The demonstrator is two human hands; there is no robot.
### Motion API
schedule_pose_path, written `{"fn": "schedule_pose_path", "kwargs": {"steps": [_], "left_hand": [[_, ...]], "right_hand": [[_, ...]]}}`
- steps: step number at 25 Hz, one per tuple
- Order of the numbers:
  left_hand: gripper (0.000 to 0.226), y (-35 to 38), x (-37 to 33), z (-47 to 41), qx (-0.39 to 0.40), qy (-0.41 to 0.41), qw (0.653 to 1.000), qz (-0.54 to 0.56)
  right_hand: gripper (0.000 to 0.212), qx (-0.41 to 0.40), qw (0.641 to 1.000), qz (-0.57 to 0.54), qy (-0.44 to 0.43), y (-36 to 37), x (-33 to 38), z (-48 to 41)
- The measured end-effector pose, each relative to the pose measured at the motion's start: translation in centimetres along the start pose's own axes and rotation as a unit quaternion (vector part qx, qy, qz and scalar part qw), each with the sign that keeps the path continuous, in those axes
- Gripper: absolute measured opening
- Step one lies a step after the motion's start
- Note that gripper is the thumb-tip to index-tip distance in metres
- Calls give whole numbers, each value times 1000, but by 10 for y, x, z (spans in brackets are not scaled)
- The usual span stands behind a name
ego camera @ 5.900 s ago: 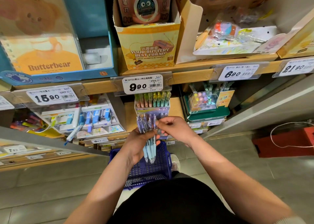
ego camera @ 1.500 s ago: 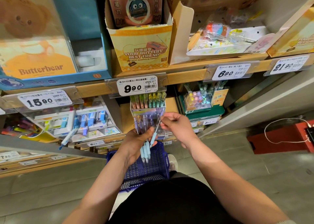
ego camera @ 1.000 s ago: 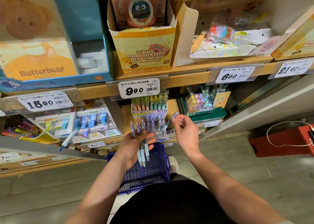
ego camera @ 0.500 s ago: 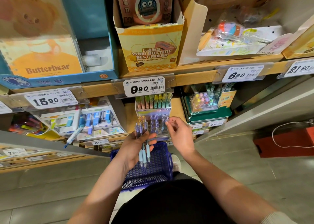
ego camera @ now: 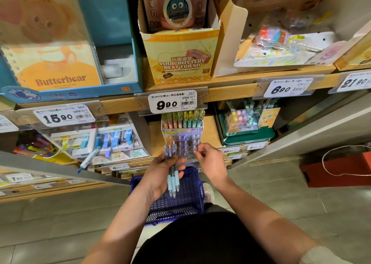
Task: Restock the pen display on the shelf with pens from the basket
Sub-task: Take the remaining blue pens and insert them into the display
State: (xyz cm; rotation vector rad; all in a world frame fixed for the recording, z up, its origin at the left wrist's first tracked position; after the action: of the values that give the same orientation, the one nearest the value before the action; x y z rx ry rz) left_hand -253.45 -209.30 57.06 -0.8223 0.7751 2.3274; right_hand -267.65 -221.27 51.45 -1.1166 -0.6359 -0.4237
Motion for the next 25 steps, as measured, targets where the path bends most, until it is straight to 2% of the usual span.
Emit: {"fn": "schedule_pose_path", "kwargs": {"steps": [4, 6, 8, 10, 12, 15, 18, 21, 23, 25], "left_hand": [[23, 0, 3, -4, -12, 2, 1000, 12], [17, 2, 5, -4, 6, 13, 1000, 3], [15, 6, 7, -3, 37, 20, 999, -6], [20, 11, 10, -4, 67, 27, 997, -22], [24, 15, 12, -5, 81, 35, 996, -30], [21, 17, 12, -8, 76, 48, 995, -48], [22, 15, 10, -11, 54, 44, 996, -49], [27, 13, 9, -10, 19, 36, 999, -16], [22, 10, 9, -9, 13, 35, 999, -6], [14, 8, 9, -8, 13, 32, 999, -12]], "right_hand": [[14, 8, 998, -38, 43, -12, 3, 3], [13, 21, 995, -81, 49, -21, 7, 10], [15, 107, 980, -153, 72, -25, 17, 19], [18, 204, 940, -247, 116, -25, 28, 27], [18, 223, 915, -304, 144, -27, 33, 28], [8, 206, 901, -345, 163, -34, 36, 25], [12, 168, 889, -394, 165, -50, 27, 14], [10, 77, 925, -349, 126, -69, 14, 3], [9, 4, 957, -277, 89, -73, 6, 0], [6, -39, 972, -221, 65, -69, 0, 0]]}}
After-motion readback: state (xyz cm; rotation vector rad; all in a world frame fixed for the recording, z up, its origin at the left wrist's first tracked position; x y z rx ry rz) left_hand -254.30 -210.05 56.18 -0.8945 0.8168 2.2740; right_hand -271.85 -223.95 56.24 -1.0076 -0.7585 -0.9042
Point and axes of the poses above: each hand's wrist, its own z-axis away from the middle knuckle, its own y-axis out of the palm, x = y × z, the point moved 2 cm from there along -z, towards the middle knuckle, and after that the axes turned 12 degrees about y, right-handed, at the moved point
